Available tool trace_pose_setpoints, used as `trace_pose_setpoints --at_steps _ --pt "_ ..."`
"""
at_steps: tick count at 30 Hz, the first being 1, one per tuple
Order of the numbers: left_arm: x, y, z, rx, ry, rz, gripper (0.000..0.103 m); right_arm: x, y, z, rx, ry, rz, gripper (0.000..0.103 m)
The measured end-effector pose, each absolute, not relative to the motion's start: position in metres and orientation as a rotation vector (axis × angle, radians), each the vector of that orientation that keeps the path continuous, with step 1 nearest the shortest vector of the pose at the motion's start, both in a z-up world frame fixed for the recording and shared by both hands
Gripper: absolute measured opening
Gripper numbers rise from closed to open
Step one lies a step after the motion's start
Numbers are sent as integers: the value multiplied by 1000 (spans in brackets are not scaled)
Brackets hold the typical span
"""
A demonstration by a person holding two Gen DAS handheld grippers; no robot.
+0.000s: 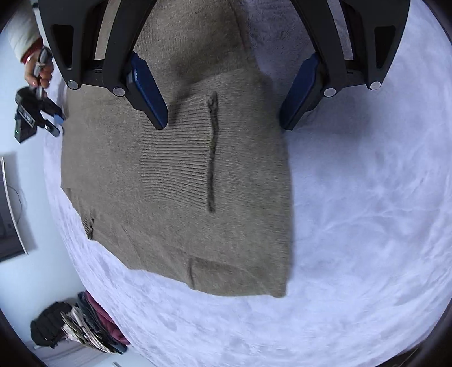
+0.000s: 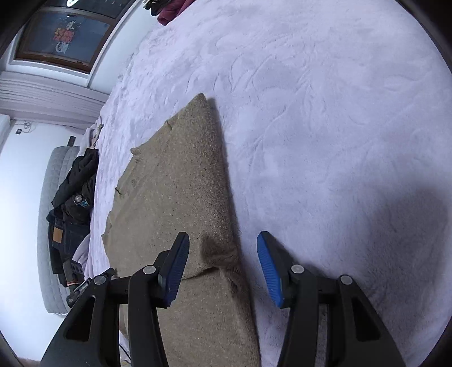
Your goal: Fold small clothes
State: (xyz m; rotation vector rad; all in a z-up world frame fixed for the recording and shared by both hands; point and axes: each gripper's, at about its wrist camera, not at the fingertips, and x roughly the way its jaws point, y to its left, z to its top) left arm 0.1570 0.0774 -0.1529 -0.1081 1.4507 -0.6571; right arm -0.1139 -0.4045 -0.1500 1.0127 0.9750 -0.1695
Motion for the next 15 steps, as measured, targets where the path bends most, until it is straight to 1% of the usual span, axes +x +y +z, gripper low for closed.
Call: trace_pose_setpoints --at_steps 1,2,3,4,5,6,8,10,11,12,15 --pt "157 76 -152 -108 1451 -673 80 -113 -404 -153 1030 969 -139 55" --pt "156 74 -152 -116 1452 -696 76 -111 -404 -156 1052 964 -106 55" --pt "155 73 -151 -123 1457 -710 59 -109 -404 -158 1069 967 -87 51" --pt "151 71 -151 -116 1456 -703 45 -107 -404 -161 1081 978 -83 46" --pt "152 71 -149 -115 1449 -700 40 -105 -405 -164 1087 1000 -95 22" --pt "152 72 -147 -119 1439 -701 29 -103 -405 -166 1099 1022 -99 18" --pt "153 74 -141 -93 1407 -700 26 -101 -402 -155 1055 1016 -94 17" --pt "153 74 -145 -55 1392 -704 25 -100 -398 -142 942 1018 -92 16" --pt "153 74 -149 -49 1391 -710 25 -99 -399 -144 904 1042 -113 10" --pt "154 75 -151 -50 1386 -716 25 -100 -404 -153 896 1075 -142 10" --pt "155 76 -151 -50 1376 -718 26 -107 -413 -169 964 1039 -148 10"
